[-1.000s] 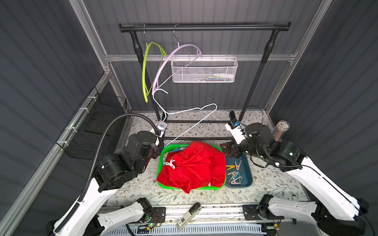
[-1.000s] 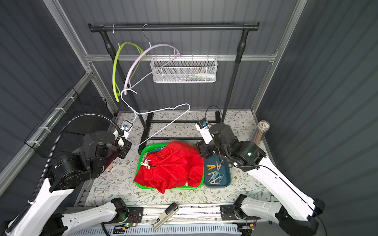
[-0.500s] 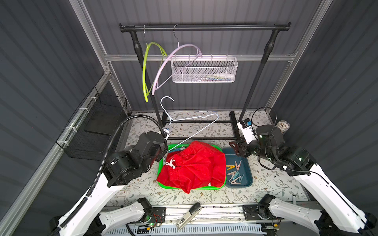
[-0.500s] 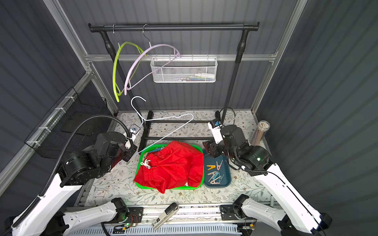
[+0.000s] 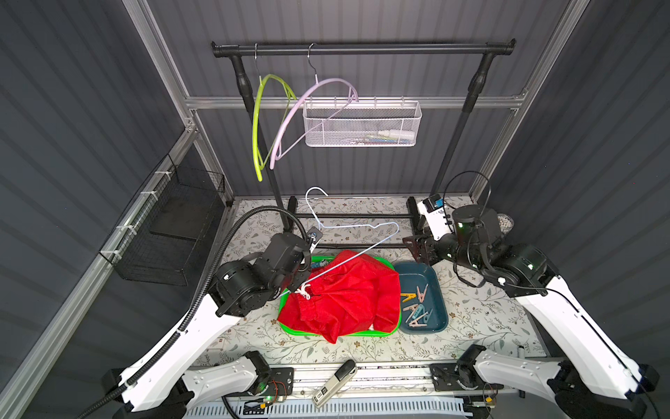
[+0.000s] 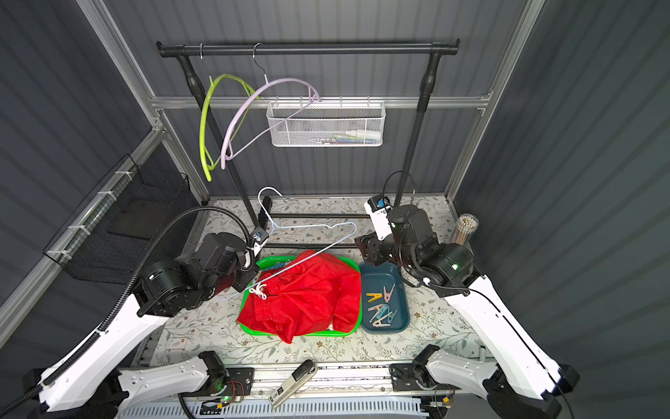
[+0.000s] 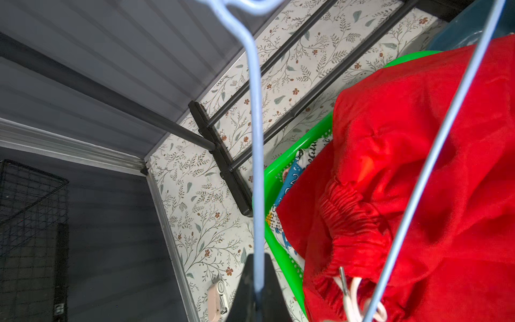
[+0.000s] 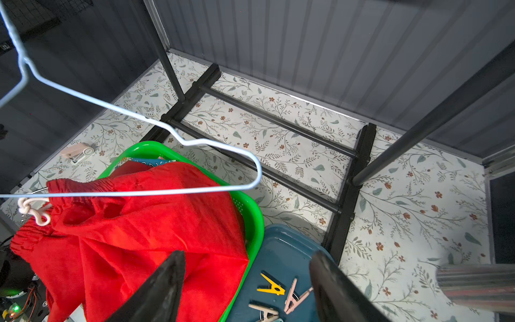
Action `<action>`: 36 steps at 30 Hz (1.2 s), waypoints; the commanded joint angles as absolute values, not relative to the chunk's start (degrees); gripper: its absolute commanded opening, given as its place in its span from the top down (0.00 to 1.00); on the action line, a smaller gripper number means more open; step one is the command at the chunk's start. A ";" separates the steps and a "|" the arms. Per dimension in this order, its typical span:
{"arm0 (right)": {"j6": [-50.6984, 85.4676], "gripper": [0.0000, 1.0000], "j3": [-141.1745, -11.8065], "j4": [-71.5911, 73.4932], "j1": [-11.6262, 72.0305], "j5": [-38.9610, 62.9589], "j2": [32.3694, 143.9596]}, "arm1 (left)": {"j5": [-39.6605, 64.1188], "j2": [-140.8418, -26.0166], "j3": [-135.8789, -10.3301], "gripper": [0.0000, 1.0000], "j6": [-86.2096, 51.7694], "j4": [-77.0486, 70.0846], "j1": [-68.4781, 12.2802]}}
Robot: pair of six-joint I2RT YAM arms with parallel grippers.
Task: Remove the clothespins securing shorts to the hanger
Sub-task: Place the hanger on the clothesline.
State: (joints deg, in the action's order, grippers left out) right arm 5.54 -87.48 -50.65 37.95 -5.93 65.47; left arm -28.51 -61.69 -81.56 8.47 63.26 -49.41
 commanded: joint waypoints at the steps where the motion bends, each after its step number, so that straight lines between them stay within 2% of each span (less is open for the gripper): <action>1: 3.77 0.27 -91.20 -52.49 38.86 -5.87 68.19 | -24.82 -62.99 -81.47 1.00 7.39 63.88 -49.04; 6: 0.62 0.27 -95.46 -54.30 42.63 -9.76 72.48 | -23.06 -63.90 -81.47 1.00 7.03 64.38 -49.15; 17: -4.70 0.29 -100.63 -57.03 46.79 -10.09 79.27 | -19.15 -65.72 -83.55 1.00 6.94 65.90 -49.21; 22: -6.97 0.36 -100.86 -56.95 47.42 -7.80 81.10 | -15.50 -65.43 -84.58 1.00 7.46 65.96 -49.16; 28: -8.60 0.38 -99.68 -56.18 48.23 -6.59 82.00 | -13.34 -62.79 -86.09 1.00 6.81 65.30 -49.20; 34: -10.09 0.59 -97.72 -55.64 49.34 -7.49 81.59 | -12.50 -63.59 -86.65 1.00 6.24 66.34 -49.21; 36: -10.52 0.62 -96.48 -54.76 49.73 -8.13 80.91 | -11.83 -64.37 -86.82 1.00 6.28 66.80 -49.17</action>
